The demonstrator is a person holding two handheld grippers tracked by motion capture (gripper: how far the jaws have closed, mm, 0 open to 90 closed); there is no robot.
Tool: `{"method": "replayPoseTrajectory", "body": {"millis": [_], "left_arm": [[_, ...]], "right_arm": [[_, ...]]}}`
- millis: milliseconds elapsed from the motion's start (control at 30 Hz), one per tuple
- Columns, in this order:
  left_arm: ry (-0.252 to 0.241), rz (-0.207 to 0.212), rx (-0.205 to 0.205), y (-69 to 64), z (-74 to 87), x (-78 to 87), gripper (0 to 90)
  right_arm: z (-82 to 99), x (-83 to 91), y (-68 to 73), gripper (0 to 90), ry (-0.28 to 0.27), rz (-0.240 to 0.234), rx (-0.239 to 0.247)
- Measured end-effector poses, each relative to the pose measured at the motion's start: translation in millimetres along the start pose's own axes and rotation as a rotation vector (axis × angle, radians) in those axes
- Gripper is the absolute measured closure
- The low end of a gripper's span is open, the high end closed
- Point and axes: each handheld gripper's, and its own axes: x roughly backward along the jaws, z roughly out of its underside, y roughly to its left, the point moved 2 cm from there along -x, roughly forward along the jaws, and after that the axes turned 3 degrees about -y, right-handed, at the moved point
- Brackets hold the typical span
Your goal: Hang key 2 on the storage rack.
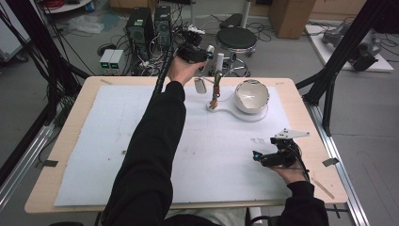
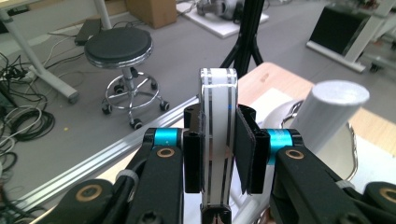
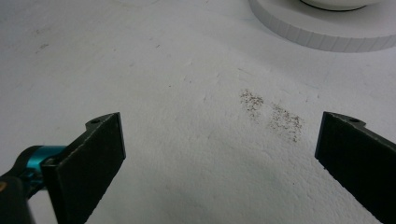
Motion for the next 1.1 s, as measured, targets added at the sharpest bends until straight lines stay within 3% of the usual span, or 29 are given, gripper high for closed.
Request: {"method": "replayPoseTrajectory", "body": {"millis": [500,700,1033,1100], "left_arm": [[-0.038,0.04,0.035,-9.6,-0.3,-1.7,74.5],[-0.055,0.045,0.088,-7.4,7.3,-5.1,74.5],[-0.053,0.072,0.135,-2.7,21.0,-7.9,73.9],[-0.06,0.074,0.151,-2.3,23.1,-7.0,69.4]], "right_arm": [[0.6,-0.2,-0.8,0.7,0.005,0.003,-0.004],[0.7,-0.5,-0.8,0.7,0.006,0.006,0.0],[0.8,-1.1,-0.8,0.7,0.009,0.009,0.0],[0.8,-1.3,-0.7,0.7,0.01,0.009,0.001]]}}
